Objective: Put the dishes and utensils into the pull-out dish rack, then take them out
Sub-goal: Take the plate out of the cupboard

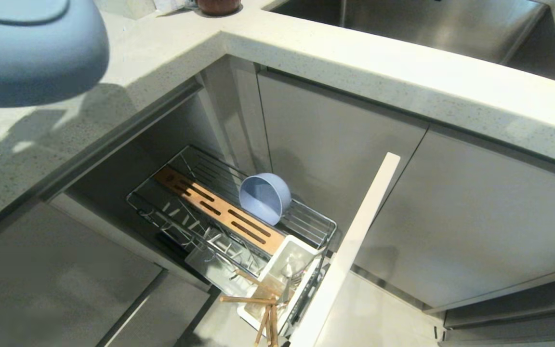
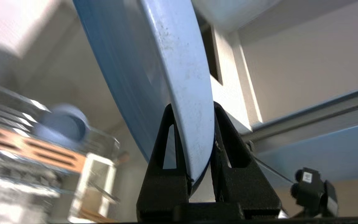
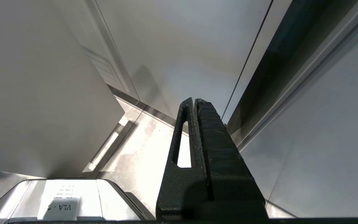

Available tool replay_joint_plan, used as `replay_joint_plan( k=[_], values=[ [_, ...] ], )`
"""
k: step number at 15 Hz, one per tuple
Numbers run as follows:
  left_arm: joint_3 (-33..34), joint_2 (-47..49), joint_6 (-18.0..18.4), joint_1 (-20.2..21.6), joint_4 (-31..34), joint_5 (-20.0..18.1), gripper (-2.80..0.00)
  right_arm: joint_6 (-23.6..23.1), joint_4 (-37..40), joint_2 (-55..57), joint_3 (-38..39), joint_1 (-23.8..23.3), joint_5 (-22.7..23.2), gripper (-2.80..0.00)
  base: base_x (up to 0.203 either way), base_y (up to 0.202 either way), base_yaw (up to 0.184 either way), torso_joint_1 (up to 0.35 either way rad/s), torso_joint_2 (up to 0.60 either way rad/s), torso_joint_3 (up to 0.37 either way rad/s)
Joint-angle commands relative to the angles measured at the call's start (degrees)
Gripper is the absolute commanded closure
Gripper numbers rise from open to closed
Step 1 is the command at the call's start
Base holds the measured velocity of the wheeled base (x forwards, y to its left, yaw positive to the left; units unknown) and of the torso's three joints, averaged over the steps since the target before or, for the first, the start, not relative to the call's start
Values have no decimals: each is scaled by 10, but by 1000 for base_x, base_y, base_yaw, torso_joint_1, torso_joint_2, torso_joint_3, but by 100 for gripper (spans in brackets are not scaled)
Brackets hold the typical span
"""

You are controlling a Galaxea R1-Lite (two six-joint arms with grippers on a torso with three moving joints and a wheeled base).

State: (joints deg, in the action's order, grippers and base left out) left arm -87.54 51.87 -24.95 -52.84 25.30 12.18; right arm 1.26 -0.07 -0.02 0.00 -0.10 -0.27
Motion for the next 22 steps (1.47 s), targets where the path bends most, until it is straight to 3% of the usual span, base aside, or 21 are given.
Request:
replay_joint_plan(
  k=[1,5,9,10,12,15,16,19,22],
  values=[
    [0,-38,35,93,0,-10,0,0,0,-2,1,0,0,0,0,0,0,0,0,0],
    [-6,-55,98,279,0,-14,0,0,0,-2,1,0,0,0,0,0,0,0,0,0],
    [-10,-43,122,494,2,-2,0,0,0,-2,1,0,0,0,0,0,0,0,0,0],
    [-12,-33,141,544,2,0,0,0,0,-2,1,0,0,0,0,0,0,0,0,0],
    [-45,12,230,617,7,8,0,0,0,-2,1,0,0,0,0,0,0,0,0,0],
    [-120,77,383,627,88,71,0,0,0,-2,1,0,0,0,0,0,0,0,0,0],
    [-129,96,407,628,109,94,0,0,0,-2,1,0,0,0,0,0,0,0,0,0],
    [-142,155,421,620,122,147,0,0,0,-2,1,0,0,0,0,0,0,0,0,0],
    [-157,223,419,533,150,230,0,0,0,-2,1,0,0,0,0,0,0,0,0,0]
  ],
)
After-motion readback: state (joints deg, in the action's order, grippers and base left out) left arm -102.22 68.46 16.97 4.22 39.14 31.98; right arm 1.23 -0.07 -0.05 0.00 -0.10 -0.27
